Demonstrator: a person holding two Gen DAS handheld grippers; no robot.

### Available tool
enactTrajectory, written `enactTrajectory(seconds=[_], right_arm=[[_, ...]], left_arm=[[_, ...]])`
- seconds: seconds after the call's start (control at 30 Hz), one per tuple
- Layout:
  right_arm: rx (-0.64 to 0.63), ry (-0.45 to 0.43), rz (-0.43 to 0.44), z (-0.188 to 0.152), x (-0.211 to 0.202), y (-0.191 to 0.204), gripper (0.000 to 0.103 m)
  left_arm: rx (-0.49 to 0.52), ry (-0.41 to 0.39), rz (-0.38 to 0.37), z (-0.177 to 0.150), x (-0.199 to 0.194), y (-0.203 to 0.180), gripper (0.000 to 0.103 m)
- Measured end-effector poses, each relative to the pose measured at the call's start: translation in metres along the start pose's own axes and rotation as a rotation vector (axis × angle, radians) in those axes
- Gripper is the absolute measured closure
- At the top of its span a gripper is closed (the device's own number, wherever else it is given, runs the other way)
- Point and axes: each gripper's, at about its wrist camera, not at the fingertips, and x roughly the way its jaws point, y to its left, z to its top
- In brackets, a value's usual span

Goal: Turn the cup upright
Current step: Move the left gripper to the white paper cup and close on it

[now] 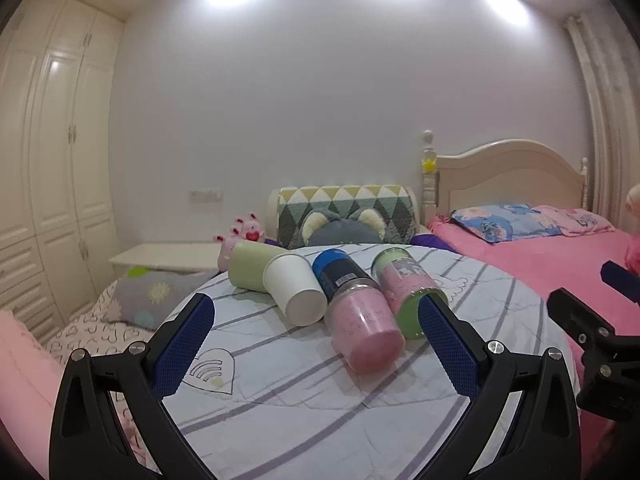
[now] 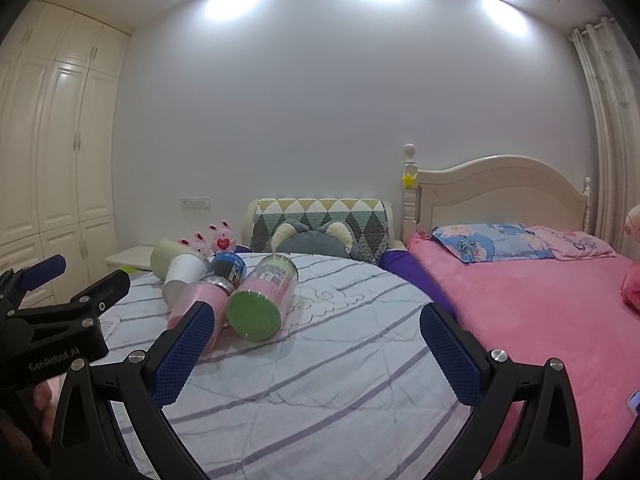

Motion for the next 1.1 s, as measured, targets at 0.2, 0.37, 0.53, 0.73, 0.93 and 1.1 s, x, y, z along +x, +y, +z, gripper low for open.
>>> enactTrajectory(seconds=[0.2,0.37,0.53,0.73,0.93,1.1], right_arm=[[-0.021,0.022,0.023,0.016,0.016,-0.001,0.000],[-0.007,0.072,0.052,0.026,0.038,-0.002,0.000],[-0.018,0.112,0.086,0.033,0.063,-0.001,0.000],[-0.043,0.194,0.144,0.039,0.109,0.002,0.000],[-0.070,0.274,0.199,0.042,0.153,0.003,0.000],[-0.107,0.292,0.255,0.051,0.182,0.011,0.000]], left_arm=[[-0.059,0.070,0.008,0.015,0.015,0.012,0.000],[-0.100,0.159,0.027,0.026,0.043,0.022,0.000],[-0.115,0.256,0.050,0.030,0.078,0.026,0.000],[-0.135,0.359,0.060,0.035,0.122,0.027,0.000],[-0.137,0.480,0.120,0.036,0.168,0.031,0.000],[-0.137,0.556,0.143,0.035,0.195,0.035,0.000]])
